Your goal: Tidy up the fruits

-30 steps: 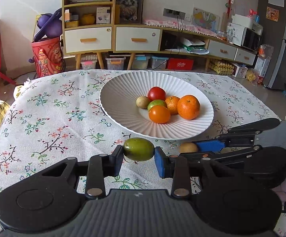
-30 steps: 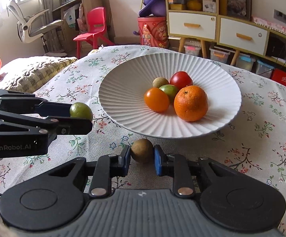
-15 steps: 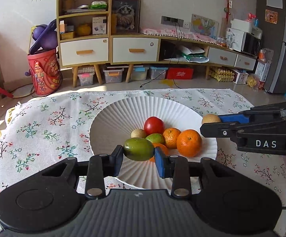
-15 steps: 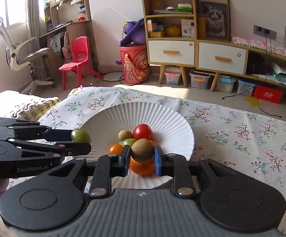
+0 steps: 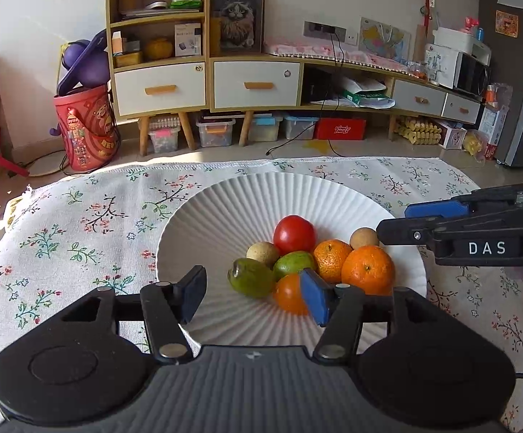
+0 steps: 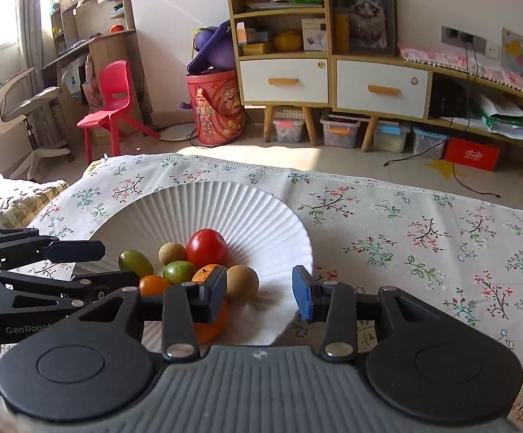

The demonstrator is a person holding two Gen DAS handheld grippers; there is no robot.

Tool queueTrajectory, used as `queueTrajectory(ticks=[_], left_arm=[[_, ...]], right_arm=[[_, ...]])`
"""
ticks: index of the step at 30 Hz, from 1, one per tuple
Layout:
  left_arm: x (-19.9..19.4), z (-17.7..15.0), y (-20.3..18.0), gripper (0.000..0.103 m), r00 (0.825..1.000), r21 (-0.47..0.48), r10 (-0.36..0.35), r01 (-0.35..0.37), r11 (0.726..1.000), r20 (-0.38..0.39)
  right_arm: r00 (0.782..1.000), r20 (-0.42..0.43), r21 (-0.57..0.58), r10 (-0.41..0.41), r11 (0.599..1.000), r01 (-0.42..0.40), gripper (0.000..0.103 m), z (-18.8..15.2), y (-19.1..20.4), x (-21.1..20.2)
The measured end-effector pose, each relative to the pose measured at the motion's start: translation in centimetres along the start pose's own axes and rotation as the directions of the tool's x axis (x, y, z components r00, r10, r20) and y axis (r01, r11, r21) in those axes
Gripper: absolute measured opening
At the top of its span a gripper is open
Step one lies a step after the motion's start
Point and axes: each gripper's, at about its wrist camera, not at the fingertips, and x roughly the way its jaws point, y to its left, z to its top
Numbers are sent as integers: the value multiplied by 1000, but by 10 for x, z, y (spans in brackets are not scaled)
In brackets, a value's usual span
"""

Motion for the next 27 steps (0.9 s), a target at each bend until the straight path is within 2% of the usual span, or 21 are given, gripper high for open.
queueTrajectory(ticks=[4,7,13,17,23,27], left_arm=[[-19,0,-2,79,999,-28,45,-44,999,18],[-33,-1,-3,87,997,-70,74,-74,995,-3],[-64,-10,-10,92,989,-133,135,-142,981,-60],[-86,-20,-16,92,984,-155,158,-169,973,-82],[-105,-30,-20,92,973,-165,199,-216,962,-114],[-111,-36,-24,92,973,-162,202,-219,962,-113]], right_arm=[[999,14,29,-35,999,34,49,1,-1,-13],[997,13,32,-72,997,71,58,-2,2,-24],[996,3,56,-94,994,93,74,-12,16,-47],[991,14,71,-134,989,133,92,-20,25,-66],[985,13,89,-174,981,172,102,-29,36,-82],[982,6,98,-188,978,186,102,-35,40,-84]])
